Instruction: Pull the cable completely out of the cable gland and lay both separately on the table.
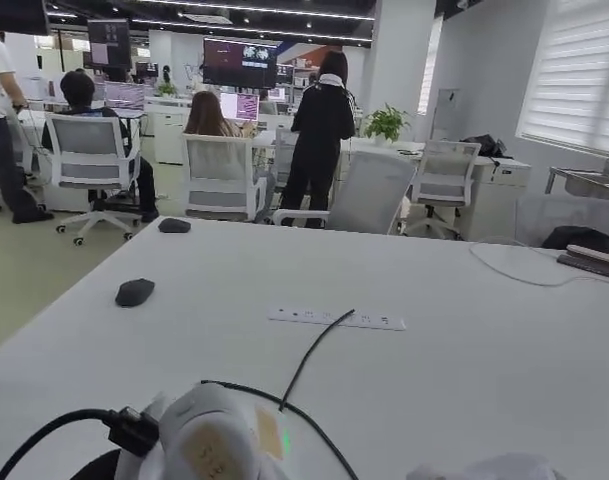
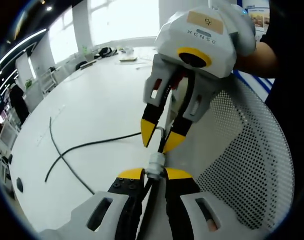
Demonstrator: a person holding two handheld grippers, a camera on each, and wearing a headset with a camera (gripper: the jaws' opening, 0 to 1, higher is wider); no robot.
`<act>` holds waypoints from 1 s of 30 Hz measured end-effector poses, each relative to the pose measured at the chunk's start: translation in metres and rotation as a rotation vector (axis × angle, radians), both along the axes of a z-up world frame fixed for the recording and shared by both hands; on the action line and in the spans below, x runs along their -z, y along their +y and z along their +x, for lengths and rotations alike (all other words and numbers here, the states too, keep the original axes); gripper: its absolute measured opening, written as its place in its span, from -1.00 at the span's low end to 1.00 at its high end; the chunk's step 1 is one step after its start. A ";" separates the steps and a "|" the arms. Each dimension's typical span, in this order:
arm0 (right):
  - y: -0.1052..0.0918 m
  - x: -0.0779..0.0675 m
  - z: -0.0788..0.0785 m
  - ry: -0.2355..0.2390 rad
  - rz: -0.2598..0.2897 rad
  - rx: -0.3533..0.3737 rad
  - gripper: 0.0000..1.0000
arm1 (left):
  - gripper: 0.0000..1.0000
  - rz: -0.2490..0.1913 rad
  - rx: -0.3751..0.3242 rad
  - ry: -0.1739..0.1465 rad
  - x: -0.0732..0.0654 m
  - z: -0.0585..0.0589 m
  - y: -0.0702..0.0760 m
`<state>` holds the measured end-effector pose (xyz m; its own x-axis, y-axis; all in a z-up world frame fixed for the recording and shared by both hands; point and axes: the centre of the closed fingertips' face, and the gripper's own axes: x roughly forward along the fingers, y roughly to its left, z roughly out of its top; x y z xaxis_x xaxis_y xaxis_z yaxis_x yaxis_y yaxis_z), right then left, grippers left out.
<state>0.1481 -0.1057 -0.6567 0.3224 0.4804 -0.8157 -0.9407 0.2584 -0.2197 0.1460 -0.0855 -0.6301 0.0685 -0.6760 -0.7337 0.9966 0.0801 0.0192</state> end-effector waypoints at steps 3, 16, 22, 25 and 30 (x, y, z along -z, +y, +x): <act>-0.001 0.001 -0.001 0.012 0.014 0.011 -0.91 | -0.67 0.007 -0.001 -0.012 0.003 0.003 0.000; -0.044 0.007 0.020 -0.024 -0.090 0.231 -0.90 | -0.68 0.080 -0.066 -0.073 0.009 0.032 0.029; -0.083 0.019 0.022 -0.006 -0.252 0.355 -0.89 | -0.68 0.098 -0.069 -0.079 0.012 0.033 0.034; -0.079 0.021 0.020 0.015 -0.236 0.359 -0.86 | -0.68 0.102 -0.072 -0.077 0.013 0.032 0.032; -0.067 0.020 0.020 -0.029 -0.272 0.261 -0.57 | -0.68 0.114 -0.064 -0.085 0.016 0.030 0.028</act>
<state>0.1681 -0.1731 -0.6767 0.4303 0.1463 -0.8907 -0.8431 0.4177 -0.3387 0.1764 -0.0570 -0.6465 0.1742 -0.5807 -0.7952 0.9839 0.1358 0.1164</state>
